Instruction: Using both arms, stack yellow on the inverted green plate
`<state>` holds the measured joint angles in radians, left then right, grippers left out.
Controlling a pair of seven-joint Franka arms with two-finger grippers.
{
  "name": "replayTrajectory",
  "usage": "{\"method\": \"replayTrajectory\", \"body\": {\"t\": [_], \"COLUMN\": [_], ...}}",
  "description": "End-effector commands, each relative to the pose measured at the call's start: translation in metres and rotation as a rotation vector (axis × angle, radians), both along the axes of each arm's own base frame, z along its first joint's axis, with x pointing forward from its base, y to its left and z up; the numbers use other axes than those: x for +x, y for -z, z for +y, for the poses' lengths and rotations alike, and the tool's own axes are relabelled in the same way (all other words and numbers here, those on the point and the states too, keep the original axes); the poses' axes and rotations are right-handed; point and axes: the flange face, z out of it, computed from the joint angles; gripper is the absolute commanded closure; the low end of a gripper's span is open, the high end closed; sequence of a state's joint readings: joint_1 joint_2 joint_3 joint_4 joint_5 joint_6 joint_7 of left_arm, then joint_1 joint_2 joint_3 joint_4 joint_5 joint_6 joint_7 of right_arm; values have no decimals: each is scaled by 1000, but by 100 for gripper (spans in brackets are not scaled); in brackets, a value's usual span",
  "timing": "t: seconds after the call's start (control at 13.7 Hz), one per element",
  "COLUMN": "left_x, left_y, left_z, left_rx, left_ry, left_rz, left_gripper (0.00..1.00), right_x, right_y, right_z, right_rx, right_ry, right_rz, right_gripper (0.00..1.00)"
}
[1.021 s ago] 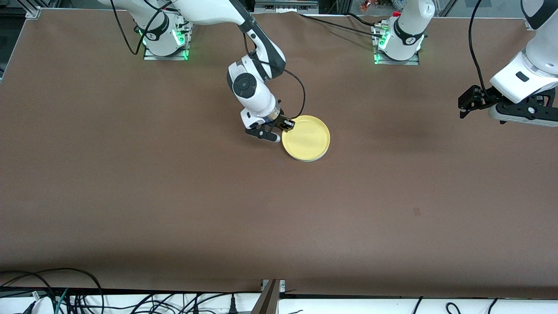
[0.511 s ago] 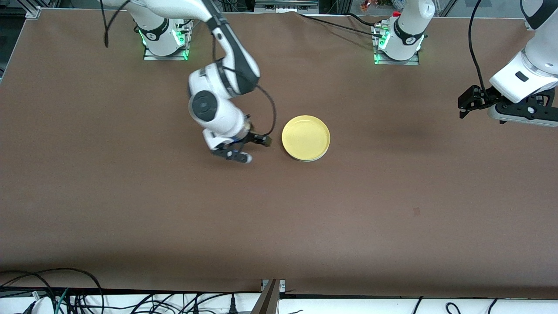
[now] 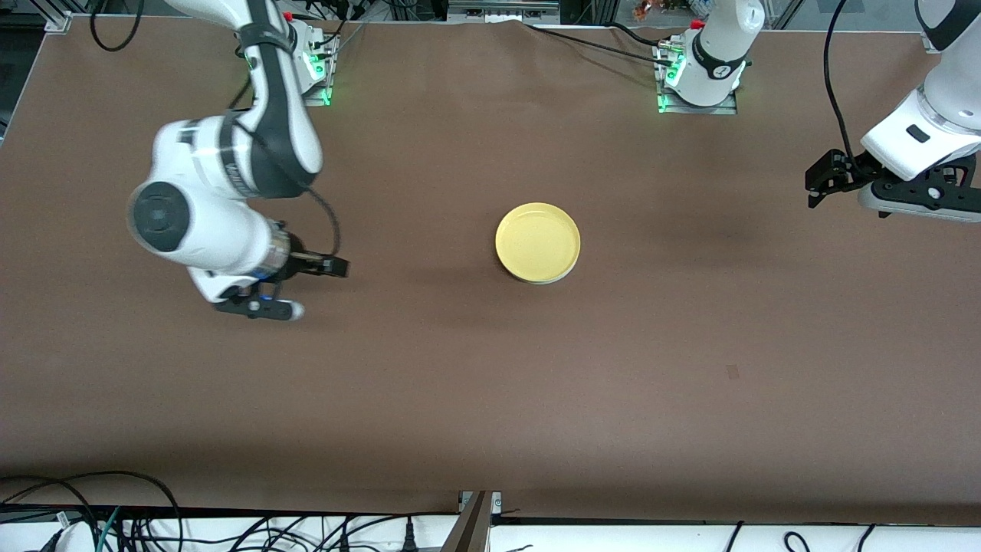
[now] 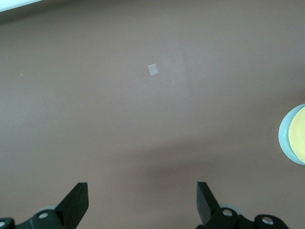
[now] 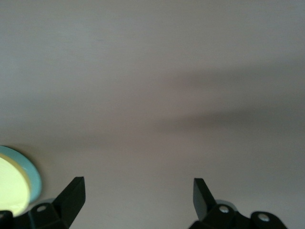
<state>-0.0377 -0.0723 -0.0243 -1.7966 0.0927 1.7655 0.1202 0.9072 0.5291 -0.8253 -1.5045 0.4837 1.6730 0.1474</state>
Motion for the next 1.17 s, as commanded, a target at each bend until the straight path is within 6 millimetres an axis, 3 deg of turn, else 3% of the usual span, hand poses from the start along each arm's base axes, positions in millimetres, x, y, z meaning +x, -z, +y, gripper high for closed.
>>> {"method": "replayTrajectory", "body": {"t": [0.0, 0.15, 0.22, 0.36, 0.58, 0.73, 1.09], "left_x": [-3, -3, -3, -3, -3, -3, -3], "left_y": [-10, -10, -10, -10, -10, -9, -9], "left_z": [0, -1, -1, -1, -1, 0, -1], "left_rx": [24, 24, 24, 24, 24, 24, 24], "left_ry": [-6, -3, -3, -3, -2, 3, 3], "left_rz": [-3, -1, -1, -1, -1, 1, 1], "left_gripper": [0, 0, 0, 0, 0, 0, 0], "right_x": [1, -5, -7, -7, -8, -15, -54], "right_y": [-24, -41, -47, -79, -79, -97, -173], "right_z": [-59, -105, -120, -143, -177, -192, -213], "right_rx": [-7, 5, -15, -75, 13, 3, -54], "right_ry": [-91, -125, -112, -120, -128, -175, -218], "right_rz": [39, 66, 78, 46, 65, 50, -64], "right_gripper": [0, 0, 0, 0, 0, 0, 0]}}
